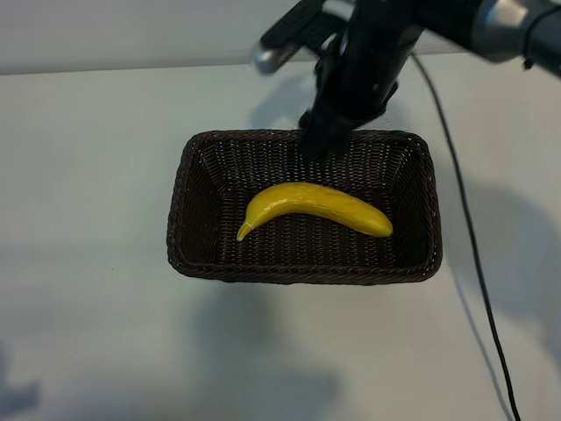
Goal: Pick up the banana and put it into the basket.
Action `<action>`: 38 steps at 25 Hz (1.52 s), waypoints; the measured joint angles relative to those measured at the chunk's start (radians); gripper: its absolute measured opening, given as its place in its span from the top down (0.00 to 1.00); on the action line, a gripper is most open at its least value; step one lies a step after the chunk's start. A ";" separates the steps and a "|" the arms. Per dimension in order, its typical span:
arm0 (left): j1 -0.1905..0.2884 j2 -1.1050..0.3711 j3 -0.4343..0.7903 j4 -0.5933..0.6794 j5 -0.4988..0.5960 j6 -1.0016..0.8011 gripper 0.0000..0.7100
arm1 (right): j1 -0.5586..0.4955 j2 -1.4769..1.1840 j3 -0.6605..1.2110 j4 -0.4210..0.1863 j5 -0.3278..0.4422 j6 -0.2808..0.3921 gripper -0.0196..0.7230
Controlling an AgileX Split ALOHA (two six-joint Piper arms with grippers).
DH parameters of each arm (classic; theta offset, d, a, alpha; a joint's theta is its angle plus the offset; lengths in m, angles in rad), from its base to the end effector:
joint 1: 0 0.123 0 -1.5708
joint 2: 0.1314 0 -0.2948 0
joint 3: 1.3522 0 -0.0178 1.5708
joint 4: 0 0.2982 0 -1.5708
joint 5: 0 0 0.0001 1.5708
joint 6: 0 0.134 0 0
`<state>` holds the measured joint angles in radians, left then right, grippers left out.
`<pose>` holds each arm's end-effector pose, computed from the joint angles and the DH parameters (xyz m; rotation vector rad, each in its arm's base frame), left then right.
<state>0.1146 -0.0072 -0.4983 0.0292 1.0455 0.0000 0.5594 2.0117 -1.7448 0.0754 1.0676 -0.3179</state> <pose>0.0645 0.0108 0.2822 -0.1171 2.0215 0.1073 0.4181 0.2722 0.2083 -1.1670 2.5727 0.1565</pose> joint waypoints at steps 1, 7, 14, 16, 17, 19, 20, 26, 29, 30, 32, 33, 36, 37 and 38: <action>0.000 0.000 0.000 0.000 0.000 0.000 0.29 | -0.029 0.000 -0.004 0.000 0.001 0.021 0.11; 0.000 0.000 0.000 0.000 0.000 0.000 0.29 | -0.262 0.008 -0.008 -0.004 0.001 0.182 0.13; 0.000 0.000 0.000 0.000 0.000 0.000 0.29 | -0.525 0.030 -0.008 -0.010 0.016 0.245 0.16; 0.000 0.000 0.000 0.000 0.000 0.000 0.29 | -0.589 0.030 -0.008 -0.010 0.029 0.246 0.16; 0.000 0.000 0.000 0.000 0.000 0.000 0.29 | -0.620 0.030 -0.008 -0.010 0.038 0.247 0.16; 0.000 0.000 0.000 0.000 0.000 0.000 0.29 | -0.671 0.030 -0.008 -0.010 0.063 0.247 0.16; 0.000 0.000 0.000 0.000 0.000 0.000 0.29 | -0.686 0.030 -0.008 -0.010 0.083 0.247 0.16; 0.000 0.000 0.000 0.000 0.000 0.000 0.29 | -0.694 0.030 -0.008 -0.008 0.144 0.226 0.16; 0.000 0.000 0.000 0.000 0.000 0.000 0.29 | -0.691 0.023 0.001 0.004 0.143 0.225 0.16; 0.000 0.000 0.000 0.000 0.000 0.000 0.29 | -0.691 0.012 0.012 0.006 0.143 0.225 0.16; 0.000 0.000 0.000 0.000 0.000 0.000 0.29 | -0.690 -0.028 0.057 0.006 0.143 0.225 0.16; 0.000 0.000 0.000 0.000 0.000 0.000 0.29 | -0.690 -0.061 0.092 0.004 0.142 0.225 0.16; 0.000 0.000 0.000 0.000 0.000 0.000 0.29 | -0.690 -0.187 0.227 -0.009 0.141 0.223 0.16; 0.000 0.000 0.000 0.000 0.000 0.000 0.29 | -0.690 -0.241 0.274 -0.011 0.142 0.220 0.16; 0.000 0.000 0.000 0.000 0.000 0.000 0.29 | -0.690 -0.287 0.333 -0.011 0.143 0.219 0.16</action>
<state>0.1146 -0.0072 -0.4983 0.0292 1.0455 0.0000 -0.1301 1.7246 -1.4119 0.0646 1.2110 -0.0985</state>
